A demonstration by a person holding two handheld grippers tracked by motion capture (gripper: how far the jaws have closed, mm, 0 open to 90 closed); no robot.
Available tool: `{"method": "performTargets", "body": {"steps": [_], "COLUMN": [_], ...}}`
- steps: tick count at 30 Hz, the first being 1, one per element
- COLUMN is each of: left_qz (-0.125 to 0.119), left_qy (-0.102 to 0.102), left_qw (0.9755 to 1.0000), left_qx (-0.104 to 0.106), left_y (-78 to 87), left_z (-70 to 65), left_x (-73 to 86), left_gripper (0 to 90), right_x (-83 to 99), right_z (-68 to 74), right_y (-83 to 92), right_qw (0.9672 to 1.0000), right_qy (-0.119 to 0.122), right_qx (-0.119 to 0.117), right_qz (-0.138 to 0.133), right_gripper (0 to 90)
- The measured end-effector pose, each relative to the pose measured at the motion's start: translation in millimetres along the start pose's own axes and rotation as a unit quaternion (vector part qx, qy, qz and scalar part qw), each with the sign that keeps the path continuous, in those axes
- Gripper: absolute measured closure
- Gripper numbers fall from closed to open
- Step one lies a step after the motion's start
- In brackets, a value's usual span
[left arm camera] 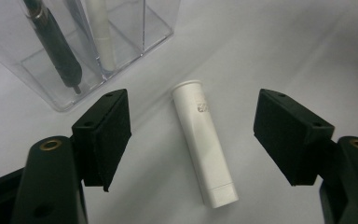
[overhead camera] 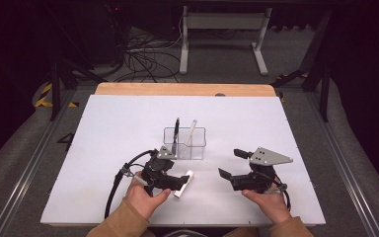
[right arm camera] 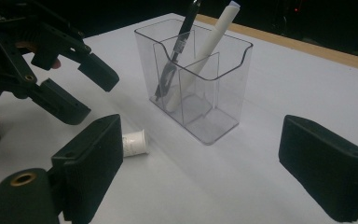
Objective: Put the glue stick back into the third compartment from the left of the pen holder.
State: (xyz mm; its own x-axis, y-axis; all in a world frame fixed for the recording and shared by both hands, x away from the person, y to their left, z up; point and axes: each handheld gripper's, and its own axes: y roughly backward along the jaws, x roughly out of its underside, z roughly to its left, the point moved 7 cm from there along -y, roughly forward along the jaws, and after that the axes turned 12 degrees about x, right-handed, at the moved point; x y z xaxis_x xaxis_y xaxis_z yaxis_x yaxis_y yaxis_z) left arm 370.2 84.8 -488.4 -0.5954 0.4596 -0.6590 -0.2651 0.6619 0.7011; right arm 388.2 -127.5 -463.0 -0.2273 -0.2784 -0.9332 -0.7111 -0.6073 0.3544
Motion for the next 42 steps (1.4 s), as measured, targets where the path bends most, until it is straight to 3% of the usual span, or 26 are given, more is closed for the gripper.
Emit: {"method": "performTargets", "body": {"steps": [10,17,25,42], "left_qz": [0.038,0.075,0.115,0.133], "left_qy": [0.011,0.018,0.007,0.015], "left_qw": [0.9992,0.997,0.9933,0.9902], "left_qx": [0.007,0.007,-0.008,-0.041], "left_y": [-15.2,-22.5,-30.6,-43.0], "left_z": [-2.3,-4.7,-8.1,-2.0], "left_x": [4.4,9.4,15.8,14.3], "left_gripper": [34.5,36.9,39.9,50.3], "right_x": [0.6,1.2,2.4,5.3], "right_z": [-0.1,0.2,1.3,4.2], "right_y": [-0.5,-1.1,-2.2,-5.8], "right_qw": [1.0,1.0,1.0,0.9998], "right_qy": [0.0,-0.001,0.001,0.009], "right_qx": [-0.001,-0.002,-0.003,-0.007], "right_qz": [0.001,0.002,0.006,0.014], "right_gripper": [13.9,13.9,13.9,13.7]}}
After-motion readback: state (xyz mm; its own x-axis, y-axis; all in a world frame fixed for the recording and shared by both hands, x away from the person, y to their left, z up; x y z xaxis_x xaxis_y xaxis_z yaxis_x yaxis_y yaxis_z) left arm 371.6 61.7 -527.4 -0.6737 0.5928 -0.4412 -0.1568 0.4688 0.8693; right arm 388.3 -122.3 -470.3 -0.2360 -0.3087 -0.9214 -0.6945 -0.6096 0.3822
